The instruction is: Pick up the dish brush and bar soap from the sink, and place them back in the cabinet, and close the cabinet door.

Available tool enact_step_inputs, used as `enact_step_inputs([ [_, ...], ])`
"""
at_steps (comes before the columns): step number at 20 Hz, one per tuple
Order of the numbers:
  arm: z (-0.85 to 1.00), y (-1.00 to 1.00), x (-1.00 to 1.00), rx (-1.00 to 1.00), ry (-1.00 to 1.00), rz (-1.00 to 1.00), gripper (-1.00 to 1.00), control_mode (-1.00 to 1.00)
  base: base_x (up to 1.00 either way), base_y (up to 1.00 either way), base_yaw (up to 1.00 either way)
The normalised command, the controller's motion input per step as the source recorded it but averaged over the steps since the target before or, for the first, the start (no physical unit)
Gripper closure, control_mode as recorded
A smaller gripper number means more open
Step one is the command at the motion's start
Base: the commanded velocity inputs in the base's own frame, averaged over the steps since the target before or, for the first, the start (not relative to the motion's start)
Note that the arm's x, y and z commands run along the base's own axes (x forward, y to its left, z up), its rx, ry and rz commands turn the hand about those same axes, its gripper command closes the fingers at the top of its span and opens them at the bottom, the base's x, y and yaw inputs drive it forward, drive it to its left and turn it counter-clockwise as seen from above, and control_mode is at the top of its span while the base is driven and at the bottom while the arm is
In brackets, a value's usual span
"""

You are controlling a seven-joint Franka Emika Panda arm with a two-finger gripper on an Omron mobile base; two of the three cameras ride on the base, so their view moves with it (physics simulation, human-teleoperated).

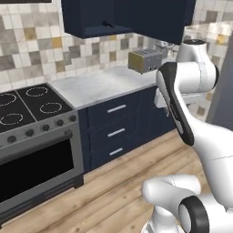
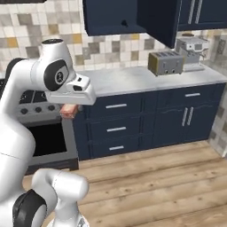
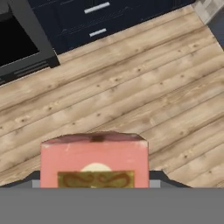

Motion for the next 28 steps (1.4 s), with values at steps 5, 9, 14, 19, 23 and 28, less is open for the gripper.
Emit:
enact_step_inputs([
  [5,0.00,0.00,0.00,0.00,0.00,0.00,1.00,1.00,0.71,-0.38,0.11],
  [9,0.00,0.00,0.00,0.00,0.00,0.00,1.00,1.00,0.74,-0.42,0.10],
  [14,0.00,0.00,0.00,0.00,0.00,0.00,1.00,1.00,0.77,-0.33,0.07],
  [19,0.00,0.00,0.00,0.00,0.00,0.00,1.00,1.00,0.76,-0.04,0.08],
  [23,0.00,0.00,0.00,0.00,0.00,0.00,1.00,1.00,0.80,0.00,0.09],
  [28,0.00,0.00,0.00,0.00,0.00,0.00,1.00,1.00,0.77,-0.03,0.07],
])
